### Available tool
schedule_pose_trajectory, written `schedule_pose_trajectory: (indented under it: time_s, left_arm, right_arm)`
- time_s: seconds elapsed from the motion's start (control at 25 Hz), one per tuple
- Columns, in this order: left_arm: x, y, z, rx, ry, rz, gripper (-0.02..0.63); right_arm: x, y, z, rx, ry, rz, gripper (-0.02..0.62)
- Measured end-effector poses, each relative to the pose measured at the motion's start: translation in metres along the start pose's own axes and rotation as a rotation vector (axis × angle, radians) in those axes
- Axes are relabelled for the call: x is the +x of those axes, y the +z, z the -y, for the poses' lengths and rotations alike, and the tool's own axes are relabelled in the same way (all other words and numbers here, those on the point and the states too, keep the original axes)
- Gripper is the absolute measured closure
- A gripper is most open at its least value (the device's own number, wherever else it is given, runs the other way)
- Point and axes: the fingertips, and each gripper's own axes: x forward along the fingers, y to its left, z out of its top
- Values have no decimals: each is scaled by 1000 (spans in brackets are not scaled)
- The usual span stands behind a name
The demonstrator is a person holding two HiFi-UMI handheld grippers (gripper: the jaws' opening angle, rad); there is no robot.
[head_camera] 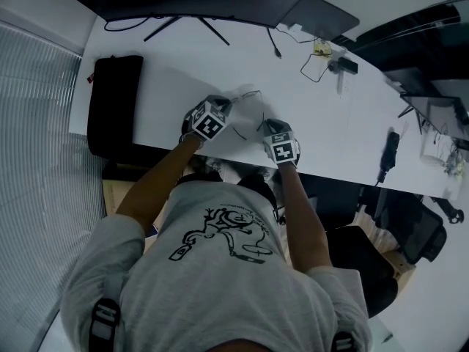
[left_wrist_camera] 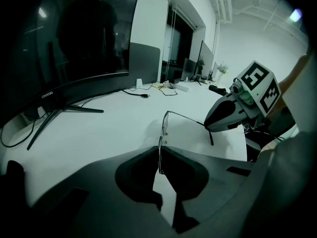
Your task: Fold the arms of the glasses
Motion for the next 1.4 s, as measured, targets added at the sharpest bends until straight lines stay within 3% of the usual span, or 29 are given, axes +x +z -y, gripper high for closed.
schedule_pose_trajectory:
  time_s: [1.4]
  left_arm:
    - [-14, -15, 27, 17, -30, -2, 571]
  right_arm:
    - [-6, -4, -50, -56, 76, -5, 578]
